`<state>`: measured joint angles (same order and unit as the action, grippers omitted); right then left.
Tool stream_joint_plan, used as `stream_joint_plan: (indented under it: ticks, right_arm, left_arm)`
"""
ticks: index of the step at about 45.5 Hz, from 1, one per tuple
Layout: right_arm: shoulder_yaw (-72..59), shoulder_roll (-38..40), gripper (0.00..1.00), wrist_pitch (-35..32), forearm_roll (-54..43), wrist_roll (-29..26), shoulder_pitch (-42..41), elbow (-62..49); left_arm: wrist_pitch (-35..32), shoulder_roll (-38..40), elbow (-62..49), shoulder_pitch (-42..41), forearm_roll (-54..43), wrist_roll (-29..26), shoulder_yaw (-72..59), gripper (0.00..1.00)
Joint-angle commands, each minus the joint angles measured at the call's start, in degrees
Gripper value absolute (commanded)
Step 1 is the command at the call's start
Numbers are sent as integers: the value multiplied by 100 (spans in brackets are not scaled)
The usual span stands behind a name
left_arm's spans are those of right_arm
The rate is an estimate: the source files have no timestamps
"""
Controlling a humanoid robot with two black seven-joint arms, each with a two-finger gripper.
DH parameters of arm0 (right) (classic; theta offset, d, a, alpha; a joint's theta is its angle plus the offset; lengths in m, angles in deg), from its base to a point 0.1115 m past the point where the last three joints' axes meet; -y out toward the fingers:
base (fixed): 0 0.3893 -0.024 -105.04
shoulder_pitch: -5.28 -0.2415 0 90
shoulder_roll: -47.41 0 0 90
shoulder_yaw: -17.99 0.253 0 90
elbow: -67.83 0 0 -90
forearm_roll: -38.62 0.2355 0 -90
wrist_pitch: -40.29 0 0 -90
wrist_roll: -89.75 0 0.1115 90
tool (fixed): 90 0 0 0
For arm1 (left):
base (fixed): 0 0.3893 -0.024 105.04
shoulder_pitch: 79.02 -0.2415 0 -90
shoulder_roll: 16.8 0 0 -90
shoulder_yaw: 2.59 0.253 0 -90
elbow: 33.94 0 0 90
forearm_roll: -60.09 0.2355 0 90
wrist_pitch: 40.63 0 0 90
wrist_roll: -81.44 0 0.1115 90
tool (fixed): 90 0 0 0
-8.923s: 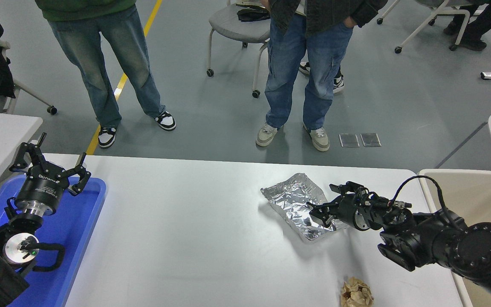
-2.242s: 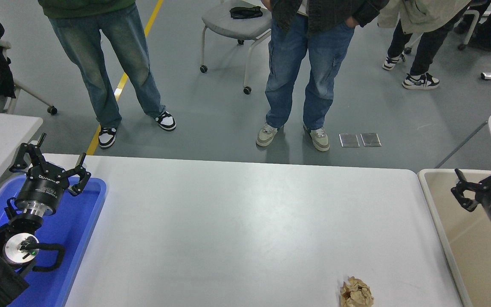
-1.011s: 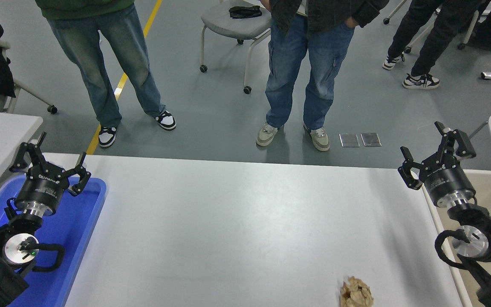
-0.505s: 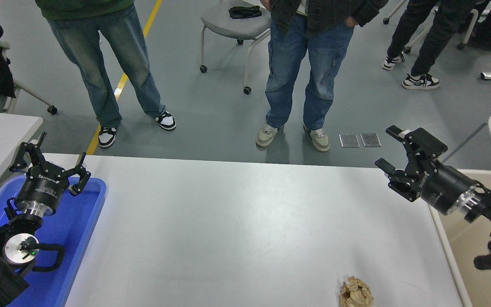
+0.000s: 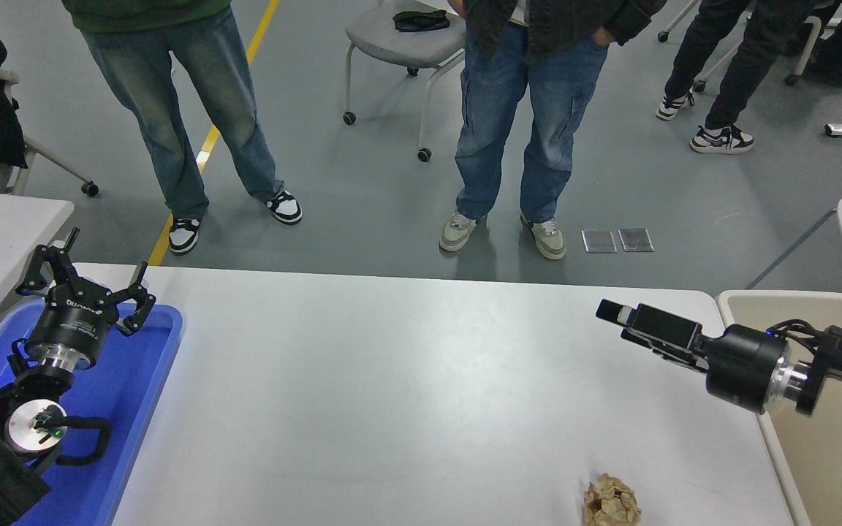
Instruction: Clean the table surface
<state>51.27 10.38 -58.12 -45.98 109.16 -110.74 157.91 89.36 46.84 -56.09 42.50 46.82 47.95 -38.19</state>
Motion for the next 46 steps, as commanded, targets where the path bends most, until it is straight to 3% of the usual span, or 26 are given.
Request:
stream_joint_plan:
  ticks: [1,9,17,24,32,39,43,46]
  right_arm:
    - [-1577,178,98,-21,-1365,-16,-991,45]
    - [-2535,196,98,-65,-2033,2,-1896,19]
    - [-3793,90,98,-56,-2042,-7,-3048,1]
    - [-4619,-445,98,-135,-2078,-94,-3927,-87]
    - [-5481,-753,98,-390,-1990,-815,-4718,-52]
    - [-5639,-885,98,-504,-1815,-1298,-4570,18]
    - [-5657,-859,98,-627,-1088,-1930,-4412,211]
    - [-5631,-728,99,-706,-462,-2090,-4306,387]
  left_arm:
    - [0,0,0,4,0,0,0,100]
    - [0,0,0,4,0,9,0,100]
    - [0,0,0,4,0,9,0,100]
    - [0,0,0,4,0,9,0,100]
    - [0,0,0,4,0,9,0,100]
    - [0,0,0,4,0,9,0,100]
    - [0,0,0,4,0,9,0,100]
    - [0,0,0,4,0,9,0,100]
